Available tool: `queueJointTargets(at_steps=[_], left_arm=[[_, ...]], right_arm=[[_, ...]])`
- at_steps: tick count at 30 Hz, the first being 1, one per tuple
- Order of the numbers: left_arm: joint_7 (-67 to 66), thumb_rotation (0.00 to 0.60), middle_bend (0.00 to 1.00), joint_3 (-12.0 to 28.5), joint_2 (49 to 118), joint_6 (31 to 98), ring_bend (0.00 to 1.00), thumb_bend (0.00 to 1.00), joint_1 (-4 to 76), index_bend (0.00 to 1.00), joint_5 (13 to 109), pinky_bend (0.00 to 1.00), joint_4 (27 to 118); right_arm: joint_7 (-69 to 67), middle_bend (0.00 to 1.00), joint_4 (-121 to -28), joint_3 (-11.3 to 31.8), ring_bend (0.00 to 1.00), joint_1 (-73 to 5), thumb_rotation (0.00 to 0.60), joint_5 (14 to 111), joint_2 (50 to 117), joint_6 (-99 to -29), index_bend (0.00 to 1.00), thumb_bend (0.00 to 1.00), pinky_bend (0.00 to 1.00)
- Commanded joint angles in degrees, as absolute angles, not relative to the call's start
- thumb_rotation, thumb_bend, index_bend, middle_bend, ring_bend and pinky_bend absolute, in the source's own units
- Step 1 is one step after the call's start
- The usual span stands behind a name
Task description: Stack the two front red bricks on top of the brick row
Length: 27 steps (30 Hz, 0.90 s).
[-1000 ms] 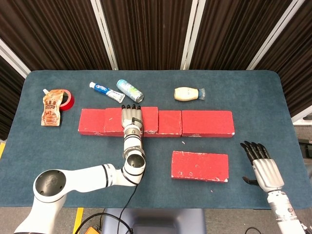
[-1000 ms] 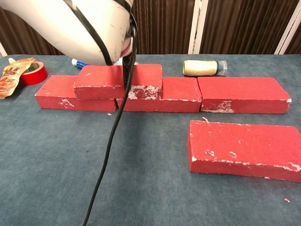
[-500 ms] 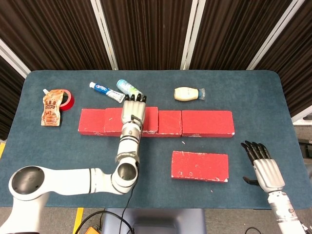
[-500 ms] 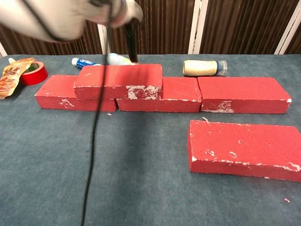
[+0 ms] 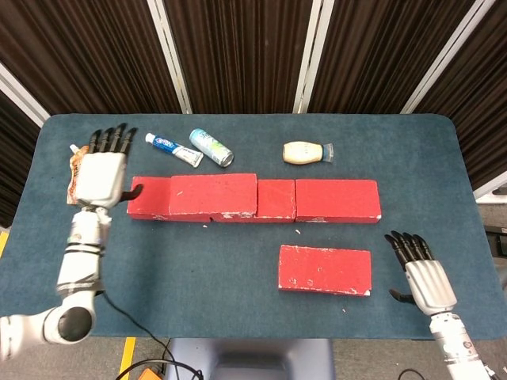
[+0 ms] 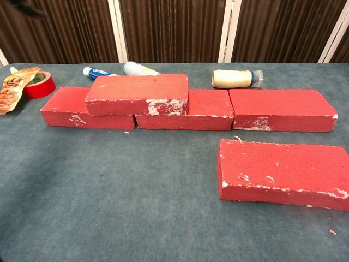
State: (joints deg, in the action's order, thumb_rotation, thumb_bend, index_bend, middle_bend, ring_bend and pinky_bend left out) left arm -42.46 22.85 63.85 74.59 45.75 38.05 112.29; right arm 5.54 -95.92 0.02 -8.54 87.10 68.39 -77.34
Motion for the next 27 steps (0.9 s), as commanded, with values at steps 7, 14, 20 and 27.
queueJointTargets(at_steps=[7, 14, 20, 27], left_arm=[[-15.8, 0.6, 0.0, 8.8, 51.78, 73.77, 0.0, 0.22, 26.74, 0.0, 62.35, 0.0, 106.55], [-12.49, 0.6, 0.0, 4.07, 52.84, 74.26, 0.0, 0.22, 21.27, 0.0, 65.77, 0.0, 101.21], [-11.96, 0.6, 0.0, 4.0, 54.4, 75.43, 0.0, 0.22, 19.54, 0.0, 66.48, 0.0, 98.75], [-13.35, 0.6, 0.0, 3.28, 52.82, 72.92, 0.0, 0.22, 18.82, 0.0, 65.34, 0.0, 100.7]], right_arm=[[5.98, 0.14, -96.03, -0.17, 0.04, -8.53, 0.6, 86.66, 68.59, -76.82, 0.11, 0.0, 0.0], [6.15, 0.14, -98.17, -0.61, 0.04, -8.96, 0.6, 86.42, 68.6, -75.37, 0.11, 0.0, 0.0], [10.94, 0.14, -104.71, 1.25, 0.04, -11.21, 0.6, 83.82, 69.74, -72.65, 0.12, 0.0, 0.0], [24.96, 0.14, -116.05, 3.95, 0.04, -15.82, 0.6, 71.2, 71.94, -66.47, 0.12, 0.0, 0.0]])
